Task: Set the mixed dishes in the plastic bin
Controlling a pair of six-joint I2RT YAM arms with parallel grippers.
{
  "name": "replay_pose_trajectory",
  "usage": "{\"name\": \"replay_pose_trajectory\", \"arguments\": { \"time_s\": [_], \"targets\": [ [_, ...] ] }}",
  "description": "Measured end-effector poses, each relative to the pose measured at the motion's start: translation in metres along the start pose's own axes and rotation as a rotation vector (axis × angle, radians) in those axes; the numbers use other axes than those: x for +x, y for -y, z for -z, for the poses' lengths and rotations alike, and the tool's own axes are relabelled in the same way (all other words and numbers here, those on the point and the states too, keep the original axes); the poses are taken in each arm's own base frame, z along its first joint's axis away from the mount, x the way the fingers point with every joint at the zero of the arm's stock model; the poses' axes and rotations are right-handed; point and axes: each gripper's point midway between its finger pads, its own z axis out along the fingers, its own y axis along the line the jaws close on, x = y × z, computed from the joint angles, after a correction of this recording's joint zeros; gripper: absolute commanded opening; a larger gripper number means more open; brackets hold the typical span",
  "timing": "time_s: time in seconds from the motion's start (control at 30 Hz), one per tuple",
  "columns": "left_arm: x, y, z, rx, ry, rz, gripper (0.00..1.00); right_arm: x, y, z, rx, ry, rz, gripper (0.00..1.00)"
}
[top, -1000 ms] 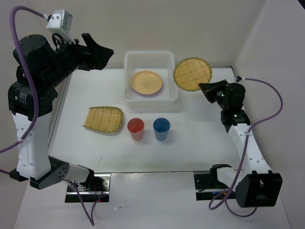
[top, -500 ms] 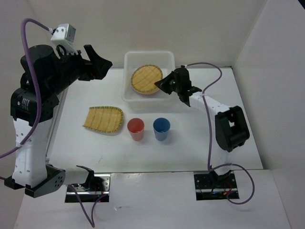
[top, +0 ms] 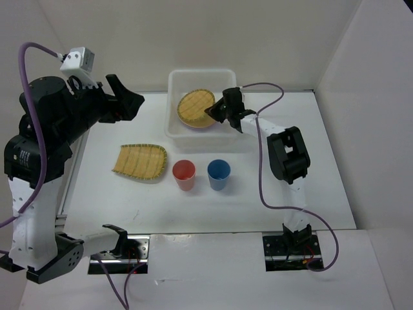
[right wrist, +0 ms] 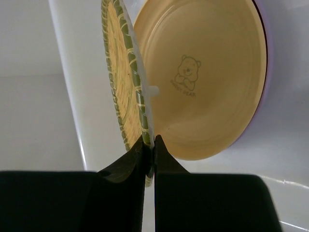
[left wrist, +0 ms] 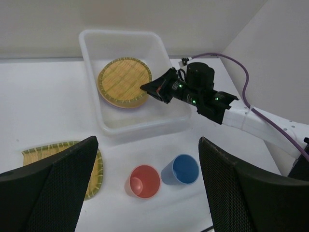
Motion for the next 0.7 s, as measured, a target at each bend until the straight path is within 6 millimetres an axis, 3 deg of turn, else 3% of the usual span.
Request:
{"name": "replay_pose_trajectory", "arguments": {
  "time_s": [0.2, 0.5, 0.53, 0.57, 0.7],
  "targets": [
    [0.029, 0.000, 0.001, 0.022, -0.042, 0.077, 0.87, 0.001, 0.012, -0.015, 0.039, 0.000, 0.003, 0.10],
    [0.029, 0.011, 0.016, 0.094, 0.032, 0.162, 0.86, 0.003, 0.017, -0.026, 0.056, -0.008, 0.018, 0.71],
    [0.037, 0.009, 0.013, 0.093, 0.030, 0.181, 0.86, 0.002, 0.017, -0.026, 0.057, -0.006, 0.022, 0.77],
    [0.048, 0.006, 0.012, 0.088, 0.017, 0.206, 0.86, 0.002, 0.017, -0.026, 0.055, -0.007, 0.030, 0.88],
    [0.095, -0.011, 0.002, 0.037, -0.044, 0.289, 0.84, 0.002, 0.010, -0.019, 0.046, -0.009, 0.076, 1.00]
  ]
}}
